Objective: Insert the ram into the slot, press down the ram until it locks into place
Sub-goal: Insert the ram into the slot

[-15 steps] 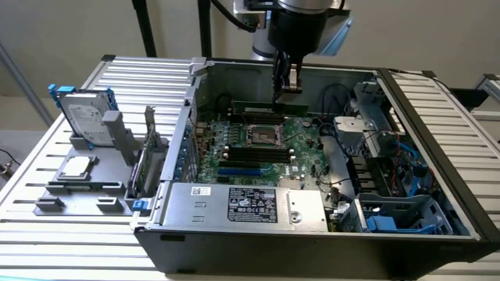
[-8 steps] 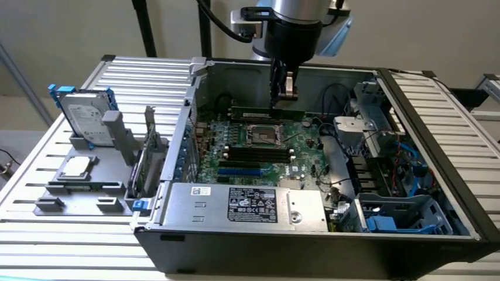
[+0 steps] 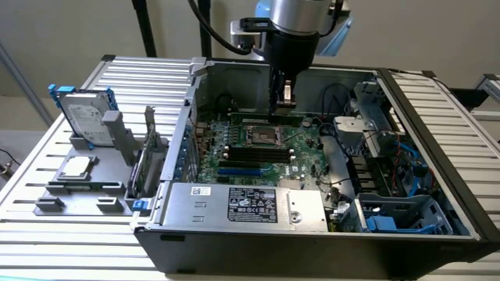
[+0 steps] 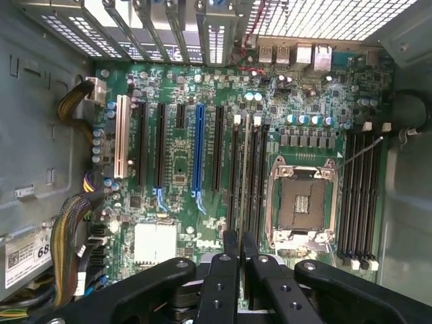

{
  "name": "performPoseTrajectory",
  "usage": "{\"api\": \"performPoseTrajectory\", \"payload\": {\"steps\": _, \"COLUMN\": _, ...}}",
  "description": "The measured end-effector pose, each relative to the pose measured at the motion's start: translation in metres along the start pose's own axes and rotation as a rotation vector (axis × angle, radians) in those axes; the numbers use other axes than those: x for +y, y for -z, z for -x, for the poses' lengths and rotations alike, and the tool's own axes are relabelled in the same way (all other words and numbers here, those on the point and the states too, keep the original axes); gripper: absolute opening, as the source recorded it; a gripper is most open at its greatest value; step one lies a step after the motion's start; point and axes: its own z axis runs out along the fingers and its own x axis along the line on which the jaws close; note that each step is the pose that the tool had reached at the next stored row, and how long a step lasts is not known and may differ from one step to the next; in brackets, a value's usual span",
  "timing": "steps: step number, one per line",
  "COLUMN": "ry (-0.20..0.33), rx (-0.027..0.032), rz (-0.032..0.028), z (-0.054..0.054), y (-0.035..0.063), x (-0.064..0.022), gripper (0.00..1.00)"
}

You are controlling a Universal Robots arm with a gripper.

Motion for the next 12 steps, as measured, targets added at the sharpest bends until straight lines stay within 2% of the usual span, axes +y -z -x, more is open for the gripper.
{"api": "performPoseTrajectory", "payload": {"steps": 12, "ry": 0.0, "rx": 0.0001, "rz": 0.0, "z": 0.0, "y": -0.0218, "x": -0.0008, "gripper": 0.13}}
